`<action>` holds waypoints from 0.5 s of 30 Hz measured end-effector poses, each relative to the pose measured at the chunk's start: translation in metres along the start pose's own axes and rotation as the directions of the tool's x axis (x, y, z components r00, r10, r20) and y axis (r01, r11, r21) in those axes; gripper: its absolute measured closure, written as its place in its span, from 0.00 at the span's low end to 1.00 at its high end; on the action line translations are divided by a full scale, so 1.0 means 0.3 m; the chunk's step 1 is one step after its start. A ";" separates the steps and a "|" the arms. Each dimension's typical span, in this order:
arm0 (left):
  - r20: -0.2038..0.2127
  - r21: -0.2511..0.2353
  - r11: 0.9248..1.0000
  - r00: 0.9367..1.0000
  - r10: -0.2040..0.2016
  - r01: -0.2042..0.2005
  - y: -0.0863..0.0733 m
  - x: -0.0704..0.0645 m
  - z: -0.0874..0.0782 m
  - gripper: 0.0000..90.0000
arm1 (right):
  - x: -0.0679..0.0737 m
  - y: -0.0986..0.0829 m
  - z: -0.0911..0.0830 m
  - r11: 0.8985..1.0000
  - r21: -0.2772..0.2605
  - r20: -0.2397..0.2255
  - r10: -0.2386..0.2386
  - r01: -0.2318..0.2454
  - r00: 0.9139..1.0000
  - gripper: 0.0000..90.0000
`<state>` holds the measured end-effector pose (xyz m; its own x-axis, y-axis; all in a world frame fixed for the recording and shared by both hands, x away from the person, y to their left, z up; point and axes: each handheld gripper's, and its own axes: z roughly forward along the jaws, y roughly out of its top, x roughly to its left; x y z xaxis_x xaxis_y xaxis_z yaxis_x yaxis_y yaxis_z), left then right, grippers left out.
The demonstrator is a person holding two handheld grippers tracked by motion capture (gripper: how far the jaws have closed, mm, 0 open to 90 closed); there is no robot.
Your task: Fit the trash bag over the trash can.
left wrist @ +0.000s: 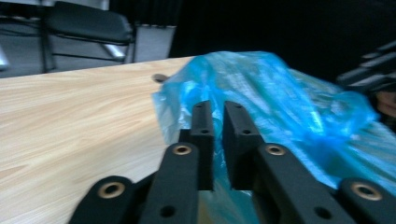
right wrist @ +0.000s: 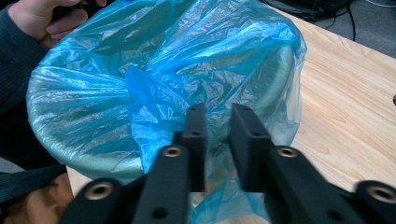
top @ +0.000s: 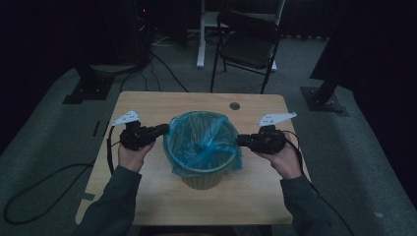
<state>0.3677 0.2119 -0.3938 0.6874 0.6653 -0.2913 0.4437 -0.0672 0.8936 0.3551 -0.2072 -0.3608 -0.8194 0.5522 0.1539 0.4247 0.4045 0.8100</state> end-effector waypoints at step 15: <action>-0.025 -0.011 0.999 0.998 -0.053 0.053 -0.026 0.048 0.003 0.94 | -0.002 -0.010 -0.005 1.000 0.010 0.007 -0.007 0.007 1.000 0.99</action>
<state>0.3745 0.2215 -0.4053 0.6484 0.6862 -0.3298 0.4729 -0.0235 0.8808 0.3536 -0.2098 -0.3624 -0.8195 0.5547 0.1438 0.4225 0.4155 0.8055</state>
